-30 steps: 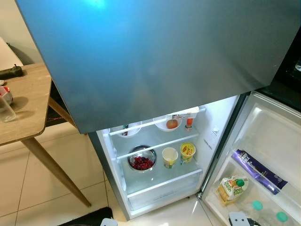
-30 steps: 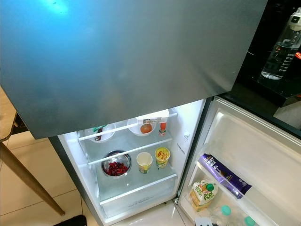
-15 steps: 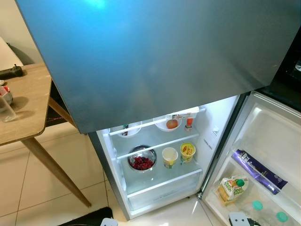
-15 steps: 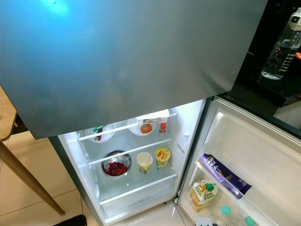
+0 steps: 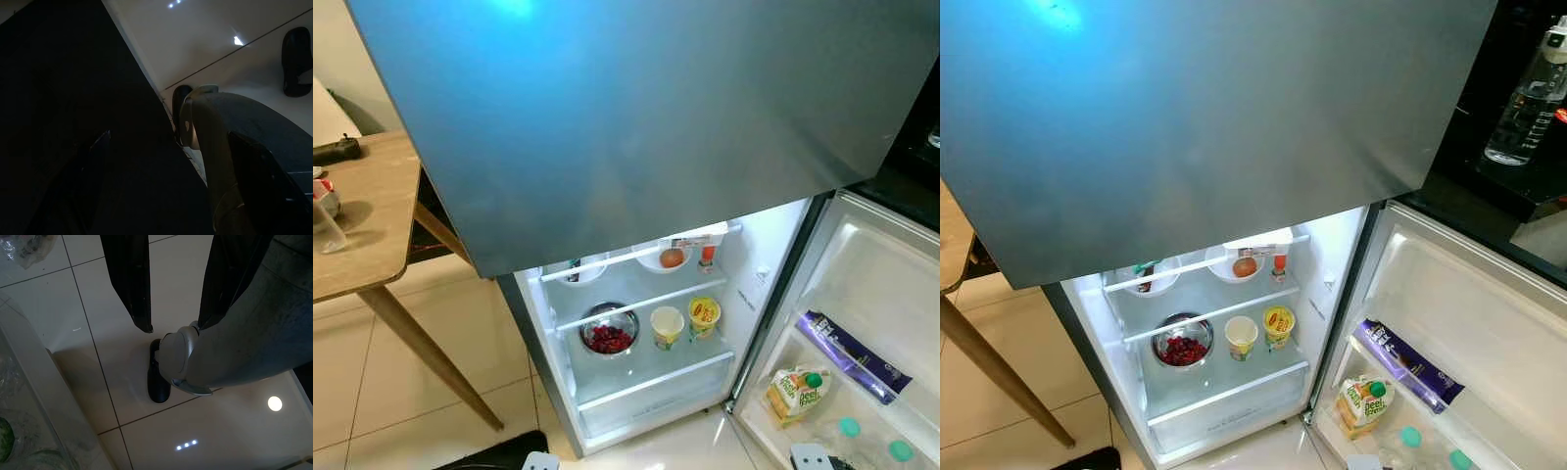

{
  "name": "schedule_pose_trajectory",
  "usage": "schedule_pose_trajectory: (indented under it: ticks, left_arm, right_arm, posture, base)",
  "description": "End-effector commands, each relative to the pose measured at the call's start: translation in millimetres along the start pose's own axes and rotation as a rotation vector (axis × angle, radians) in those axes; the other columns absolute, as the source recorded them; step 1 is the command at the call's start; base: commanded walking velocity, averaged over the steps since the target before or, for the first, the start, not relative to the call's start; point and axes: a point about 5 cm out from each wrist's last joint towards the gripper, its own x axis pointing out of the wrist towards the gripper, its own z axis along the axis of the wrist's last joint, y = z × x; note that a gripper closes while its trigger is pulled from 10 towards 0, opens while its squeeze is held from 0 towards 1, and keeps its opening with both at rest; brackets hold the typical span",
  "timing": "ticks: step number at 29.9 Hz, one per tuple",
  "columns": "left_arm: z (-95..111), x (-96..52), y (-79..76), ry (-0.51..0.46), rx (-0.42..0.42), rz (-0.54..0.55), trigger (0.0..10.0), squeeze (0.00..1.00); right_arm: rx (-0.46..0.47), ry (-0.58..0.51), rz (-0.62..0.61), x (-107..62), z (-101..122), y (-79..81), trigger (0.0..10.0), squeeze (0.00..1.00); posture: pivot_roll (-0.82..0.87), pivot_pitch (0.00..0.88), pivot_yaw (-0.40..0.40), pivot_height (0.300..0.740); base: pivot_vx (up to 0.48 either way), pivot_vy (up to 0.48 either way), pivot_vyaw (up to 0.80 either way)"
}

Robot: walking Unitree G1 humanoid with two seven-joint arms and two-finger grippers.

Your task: Restocking fridge

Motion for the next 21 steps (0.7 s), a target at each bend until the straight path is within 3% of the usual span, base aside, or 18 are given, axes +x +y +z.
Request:
schedule_pose_trajectory:
  ticks: [1,21]
  left_arm:
    - [-3.9,-0.3,-0.5,0.017,-0.002,0.001,10.0,0.00]
    - [-2.2,-0.2,0.1,0.010,0.003,-0.002,10.0,0.00]
  right_arm:
    - [-0.005,0.006,0.007,0.2,-1.3,2.3,10.0,0.00]
    - [-0.009,-0.005,0.015,1.0,4.0,4.4,10.0,0.00]
  posture:
    - [-0.07,0.000,-0.010,0.740]
    - [-0.07,0.000,-0.011,0.740]
  base:
    - [0.000,0.000,0.00]
    - [0.000,0.000,0.00]
